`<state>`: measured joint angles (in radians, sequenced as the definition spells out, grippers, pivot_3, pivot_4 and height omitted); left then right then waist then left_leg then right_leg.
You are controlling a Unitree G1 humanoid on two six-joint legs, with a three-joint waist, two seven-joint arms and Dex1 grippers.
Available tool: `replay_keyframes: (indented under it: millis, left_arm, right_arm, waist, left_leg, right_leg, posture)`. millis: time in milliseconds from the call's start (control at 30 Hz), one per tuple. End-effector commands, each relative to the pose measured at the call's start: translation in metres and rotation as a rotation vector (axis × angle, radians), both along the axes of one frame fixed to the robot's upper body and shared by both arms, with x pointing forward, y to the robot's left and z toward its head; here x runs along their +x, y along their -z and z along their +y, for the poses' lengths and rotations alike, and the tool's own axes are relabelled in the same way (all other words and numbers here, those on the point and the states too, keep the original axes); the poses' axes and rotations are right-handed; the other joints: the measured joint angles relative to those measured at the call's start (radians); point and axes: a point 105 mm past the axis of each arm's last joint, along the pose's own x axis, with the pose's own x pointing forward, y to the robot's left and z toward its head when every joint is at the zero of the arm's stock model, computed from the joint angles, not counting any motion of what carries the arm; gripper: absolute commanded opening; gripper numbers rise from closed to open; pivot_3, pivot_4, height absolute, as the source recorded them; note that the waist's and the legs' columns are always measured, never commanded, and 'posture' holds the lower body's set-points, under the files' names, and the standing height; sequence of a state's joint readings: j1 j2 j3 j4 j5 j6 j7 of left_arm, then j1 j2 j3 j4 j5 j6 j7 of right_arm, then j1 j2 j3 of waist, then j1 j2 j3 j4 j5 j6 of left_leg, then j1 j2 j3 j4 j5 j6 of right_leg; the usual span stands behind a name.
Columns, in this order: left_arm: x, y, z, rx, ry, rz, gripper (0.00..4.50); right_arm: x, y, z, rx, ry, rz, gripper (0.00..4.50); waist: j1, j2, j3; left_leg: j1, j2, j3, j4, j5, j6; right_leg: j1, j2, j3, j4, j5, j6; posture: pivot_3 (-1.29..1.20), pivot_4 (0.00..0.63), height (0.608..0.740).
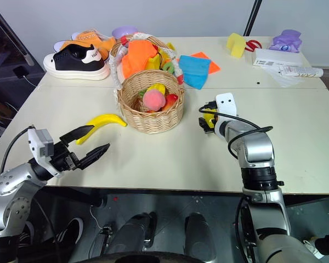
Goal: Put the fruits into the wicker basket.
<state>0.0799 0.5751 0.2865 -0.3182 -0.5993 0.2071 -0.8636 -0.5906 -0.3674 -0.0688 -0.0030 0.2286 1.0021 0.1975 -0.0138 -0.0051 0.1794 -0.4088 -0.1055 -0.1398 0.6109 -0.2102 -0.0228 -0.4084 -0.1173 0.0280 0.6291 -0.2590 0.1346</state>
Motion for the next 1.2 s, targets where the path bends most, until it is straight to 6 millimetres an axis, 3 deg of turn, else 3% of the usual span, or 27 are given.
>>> replay_keyframes:
  millis: [33, 67, 267, 333, 400, 500, 567, 667, 733, 833, 1000, 1200]
  left_arm:
    - [-0.002, -0.008, -0.002, 0.006, 0.002, -0.047, 4.50]
    - [-0.002, -0.008, -0.002, 0.007, 0.001, -0.048, 4.50]
    - [-0.001, -0.009, -0.002, 0.007, -0.004, -0.055, 4.50]
    - [-0.001, -0.011, 0.000, 0.009, -0.018, -0.071, 4.50]
    - [0.001, -0.016, 0.007, -0.006, -0.059, -0.087, 4.50]
    - [0.004, -0.022, 0.019, -0.034, -0.117, -0.104, 4.50]
    - [0.003, -0.024, 0.021, -0.050, -0.131, -0.115, 4.50]
    - [0.006, -0.025, 0.019, -0.047, -0.140, -0.128, 4.50]
    - [0.009, -0.027, 0.019, -0.048, -0.144, -0.136, 4.50]
    - [0.015, -0.029, 0.015, -0.044, -0.145, -0.146, 4.50]
    - [0.018, -0.030, 0.013, -0.028, -0.180, -0.181, 4.50]
    - [0.013, -0.022, 0.008, -0.039, -0.187, -0.158, 4.50]
  right_arm:
    - [0.001, -0.013, -0.001, -0.014, 0.000, -0.069, 2.67]
    - [0.000, -0.014, 0.000, -0.019, -0.004, -0.074, 2.21]
    - [-0.011, -0.024, -0.004, -0.007, -0.014, -0.098, 2.21]
    - [-0.022, -0.040, -0.005, -0.049, -0.085, -0.147, 2.21]
    - [-0.041, -0.059, 0.009, -0.044, -0.247, -0.170, 2.21]
    - [-0.054, -0.078, 0.027, 0.020, -0.375, -0.191, 2.21]
    - [-0.061, -0.097, 0.056, 0.063, -0.505, -0.236, 2.21]
    - [-0.068, -0.111, 0.092, 0.108, -0.645, -0.254, 2.21]
    - [-0.066, -0.117, 0.105, 0.112, -0.683, -0.278, 2.21]
    - [-0.046, -0.133, 0.127, 0.123, -0.670, -0.377, 2.21]
    - [-0.013, -0.138, 0.156, 0.108, -0.618, -0.462, 2.21]
    - [-0.002, -0.139, 0.189, 0.235, -0.665, -0.479, 2.21]
  waist:
    - [0.000, 0.000, 0.000]
    - [0.000, 0.000, 0.000]
    - [0.001, 0.000, 0.000]
    - [0.004, 0.000, 0.000]
    - [0.005, 0.001, 0.001]
    - [-0.005, 0.000, 0.001]
    - [-0.011, 0.001, 0.001]
    - [-0.005, 0.001, 0.001]
    - [0.005, 0.000, 0.000]
    - [0.005, 0.000, 0.000]
    - [-0.005, -0.001, 0.000]
    - [-0.005, -0.001, 0.000]
  left_leg:
    - [0.000, 0.000, 0.000, 0.000, 0.000, 0.000]
    - [0.000, 0.000, 0.000, 0.000, 0.000, 0.000]
    - [0.000, 0.000, 0.000, 0.000, 0.000, 0.000]
    - [0.000, 0.000, 0.000, 0.000, 0.000, 0.000]
    - [-0.001, 0.000, 0.000, 0.000, 0.000, 0.000]
    - [-0.001, 0.001, 0.000, 0.000, 0.000, 0.000]
    - [-0.001, 0.002, 0.000, 0.000, 0.000, 0.000]
    - [-0.001, 0.004, 0.000, 0.000, 0.000, 0.000]
    - [-0.001, 0.004, 0.000, 0.000, 0.000, 0.000]
    - [-0.001, 0.001, -0.001, 0.000, 0.000, 0.000]
    - [-0.001, 0.000, -0.001, 0.000, 0.000, 0.000]
    - [-0.001, 0.001, -0.001, -0.006, 0.001, -0.002]
  right_leg:
    - [0.000, 0.000, 0.000, 0.000, 0.000, 0.000]
    - [0.000, 0.000, 0.000, 0.000, 0.000, 0.000]
    - [0.000, 0.000, 0.000, 0.000, 0.000, 0.000]
    - [0.000, 0.000, 0.000, 0.000, 0.000, 0.000]
    - [0.000, -0.001, 0.000, -0.001, 0.000, 0.000]
    - [0.000, 0.000, -0.001, -0.001, 0.000, 0.000]
    - [-0.001, 0.000, 0.000, -0.001, 0.000, 0.000]
    - [-0.001, 0.001, -0.001, 0.000, 0.000, -0.001]
    - [-0.001, 0.001, -0.001, -0.001, 0.000, -0.001]
    - [0.000, 0.000, -0.002, -0.003, 0.000, -0.001]
    - [-0.001, 0.000, -0.001, -0.002, 0.002, 0.002]
    - [-0.004, 0.001, -0.001, 0.000, 0.002, 0.003]
  posture:
    - [0.00, 0.150, 0.740]
    - [0.00, 0.150, 0.740]
    - [0.00, 0.150, 0.740]
    - [0.00, 0.150, 0.740]
    - [0.00, 0.150, 0.740]
    - [0.00, 0.150, 0.740]
    - [0.00, 0.150, 0.740]
    - [0.00, 0.150, 0.740]
    - [0.00, 0.150, 0.740]
    - [0.00, 0.150, 0.740]
    - [0.00, 0.150, 0.740]
    - [0.00, 0.150, 0.740]
